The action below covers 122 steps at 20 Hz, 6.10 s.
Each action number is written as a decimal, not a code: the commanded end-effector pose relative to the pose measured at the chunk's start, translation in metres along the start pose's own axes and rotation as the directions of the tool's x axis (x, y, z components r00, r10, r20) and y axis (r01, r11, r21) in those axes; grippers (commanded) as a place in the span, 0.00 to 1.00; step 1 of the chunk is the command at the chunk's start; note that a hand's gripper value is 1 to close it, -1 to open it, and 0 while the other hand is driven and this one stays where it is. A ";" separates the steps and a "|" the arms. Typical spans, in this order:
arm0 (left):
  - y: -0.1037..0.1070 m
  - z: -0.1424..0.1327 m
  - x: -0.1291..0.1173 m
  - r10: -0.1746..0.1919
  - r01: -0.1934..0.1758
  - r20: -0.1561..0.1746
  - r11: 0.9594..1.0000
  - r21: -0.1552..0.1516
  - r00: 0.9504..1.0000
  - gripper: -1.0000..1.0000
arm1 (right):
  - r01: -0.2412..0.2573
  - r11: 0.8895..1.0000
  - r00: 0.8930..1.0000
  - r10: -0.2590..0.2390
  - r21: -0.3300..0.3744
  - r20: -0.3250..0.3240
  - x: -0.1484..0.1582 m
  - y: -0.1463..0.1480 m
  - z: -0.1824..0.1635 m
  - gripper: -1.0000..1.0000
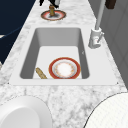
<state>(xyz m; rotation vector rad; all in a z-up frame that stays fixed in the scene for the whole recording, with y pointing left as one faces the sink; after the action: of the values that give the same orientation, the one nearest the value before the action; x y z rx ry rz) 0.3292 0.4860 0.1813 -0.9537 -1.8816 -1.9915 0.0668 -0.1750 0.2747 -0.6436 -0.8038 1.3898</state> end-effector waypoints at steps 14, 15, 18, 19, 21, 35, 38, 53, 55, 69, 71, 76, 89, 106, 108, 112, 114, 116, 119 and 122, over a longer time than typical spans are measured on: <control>-0.014 0.023 -0.030 -0.037 0.037 0.007 0.999 -0.011 0.999 1.00 | 0.000 1.000 1.000 0.000 0.000 0.000 0.000 0.000 0.000 0.50; -0.014 0.023 -0.031 -0.043 0.043 0.003 0.999 -0.007 0.999 1.00 | 0.000 1.000 1.000 0.000 0.000 0.000 0.000 0.000 0.000 0.50; -0.011 0.023 -0.026 -0.026 0.026 -0.007 1.000 0.013 1.000 1.00 | 0.000 1.000 1.000 0.000 0.000 0.000 0.000 0.000 0.000 0.50; -0.010 0.023 -0.026 -0.029 0.029 -0.010 0.999 0.015 1.000 1.00 | 0.000 1.000 1.000 0.000 0.000 0.000 0.000 0.000 0.000 0.50; -0.005 0.022 -0.028 -0.032 0.032 -0.001 0.999 0.011 0.999 1.00 | 0.000 1.000 1.000 0.000 0.000 0.000 0.000 0.000 0.000 0.50; 0.058 -0.018 0.007 0.001 -0.001 -0.016 0.999 0.032 1.000 1.00 | 0.000 1.000 1.000 0.000 0.000 0.000 0.000 0.000 0.000 0.50; 0.070 -0.028 0.012 -0.005 0.006 -0.016 1.000 0.026 1.000 1.00 | 0.000 1.000 1.000 0.000 0.000 0.000 0.000 0.000 0.000 0.50; 0.105 -0.099 0.032 0.012 -0.012 -0.023 1.000 0.003 1.000 1.00 | 0.000 1.000 1.000 0.000 0.000 0.000 0.000 0.000 0.000 0.50; 0.108 -0.111 0.035 0.016 -0.016 -0.025 1.000 0.004 1.000 1.00 | 0.000 1.000 1.000 0.000 0.000 0.000 0.000 0.000 0.000 0.50; 0.125 -0.197 0.047 0.030 -0.030 -0.049 1.000 0.001 0.998 1.00 | 0.000 1.000 1.000 0.000 0.000 0.000 0.000 0.000 0.000 0.50; 0.128 -0.210 0.048 0.032 -0.032 -0.053 0.999 0.002 0.998 1.00 | 0.000 1.000 1.000 0.000 0.000 0.000 0.000 0.000 0.000 0.50; 0.133 -0.241 0.051 0.040 -0.040 -0.058 0.999 0.001 0.998 1.00 | 0.000 1.000 1.000 0.000 0.000 0.000 0.000 0.000 0.000 0.50; 0.123 -0.315 0.021 0.028 -0.027 -0.048 0.999 0.019 0.998 1.00 | 0.000 1.000 1.000 0.000 0.000 0.000 0.000 0.000 0.000 0.50; 0.065 -0.412 -0.086 0.012 -0.011 -0.074 1.000 0.008 0.997 1.00 | 0.000 1.000 1.000 0.000 0.000 0.000 0.000 0.000 0.000 0.50; 0.065 -0.424 -0.097 0.013 -0.012 -0.079 1.000 0.008 0.997 1.00 | 0.000 1.000 1.000 0.000 0.000 0.000 0.000 0.000 0.000 0.50; 0.064 -0.454 -0.118 0.007 -0.006 -0.079 1.000 0.002 0.997 1.00 | 0.000 1.000 1.000 0.000 0.000 0.000 0.000 0.000 0.000 0.50; 0.058 -0.458 -0.138 0.012 -0.010 -0.086 1.000 0.020 0.996 1.00 | 0.000 1.000 1.000 0.000 0.000 0.000 0.000 0.000 0.000 0.50; 0.046 -0.459 -0.158 0.005 -0.001 -0.083 0.999 0.046 0.997 1.00 | 0.000 1.000 1.000 0.000 0.000 0.000 0.000 0.000 0.000 0.50; 0.037 -0.465 -0.187 -0.002 0.007 -0.076 0.998 0.059 0.997 1.00 | 0.000 1.000 1.000 0.000 0.000 0.000 0.000 0.000 0.000 0.50; 0.028 -0.469 -0.218 -0.015 0.019 -0.075 0.998 0.058 0.997 1.00 | 0.000 1.000 1.000 0.000 0.000 0.000 0.000 0.000 0.000 0.50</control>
<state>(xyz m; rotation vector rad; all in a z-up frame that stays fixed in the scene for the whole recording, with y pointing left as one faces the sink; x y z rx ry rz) 0.3587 -0.0137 0.1152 -0.8813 -1.8631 -1.9701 0.0668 -0.1750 0.2747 -0.6436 -0.8038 1.3898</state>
